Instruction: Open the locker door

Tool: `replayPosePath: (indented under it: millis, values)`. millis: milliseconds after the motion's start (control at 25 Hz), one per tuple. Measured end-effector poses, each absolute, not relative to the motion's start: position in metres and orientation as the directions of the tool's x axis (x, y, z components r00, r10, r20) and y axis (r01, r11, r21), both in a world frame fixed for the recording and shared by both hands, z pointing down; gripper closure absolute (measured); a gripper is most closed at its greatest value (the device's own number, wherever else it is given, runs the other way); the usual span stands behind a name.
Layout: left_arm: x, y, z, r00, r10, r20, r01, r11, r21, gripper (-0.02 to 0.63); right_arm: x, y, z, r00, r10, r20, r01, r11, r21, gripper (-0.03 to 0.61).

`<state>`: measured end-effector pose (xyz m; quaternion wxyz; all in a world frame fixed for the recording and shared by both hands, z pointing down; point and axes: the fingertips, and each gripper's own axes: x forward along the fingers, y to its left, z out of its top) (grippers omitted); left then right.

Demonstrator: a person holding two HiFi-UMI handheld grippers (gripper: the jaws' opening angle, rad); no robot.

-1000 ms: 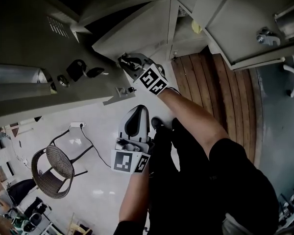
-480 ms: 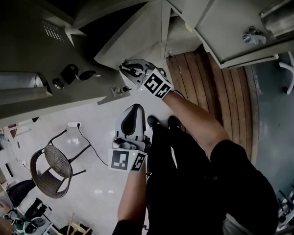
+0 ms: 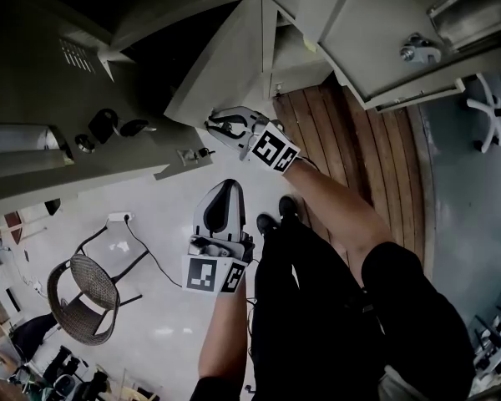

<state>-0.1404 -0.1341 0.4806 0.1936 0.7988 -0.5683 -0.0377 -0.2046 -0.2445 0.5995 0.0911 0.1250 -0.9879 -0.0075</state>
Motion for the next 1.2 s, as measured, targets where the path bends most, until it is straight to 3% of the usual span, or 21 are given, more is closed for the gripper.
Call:
replayPosePath:
  millis: [640, 1200]
  values:
    - [-0.118, -0.124, 0.487, 0.479, -0.864, 0.154, -0.847, -0.409, 0.34, 0.588, -0.151, -0.219, 0.6, -0.966, -0.185, 0.181, -0.193, 0.981, -0.027, 0.517]
    - [-0.094, -0.136, 0.492, 0.471, -0.868, 0.157, -0.851, -0.4, 0.341, 0.588, -0.111, -0.209, 0.6, -0.974, -0.116, 0.195, -0.126, 0.991, -0.038, 0.517]
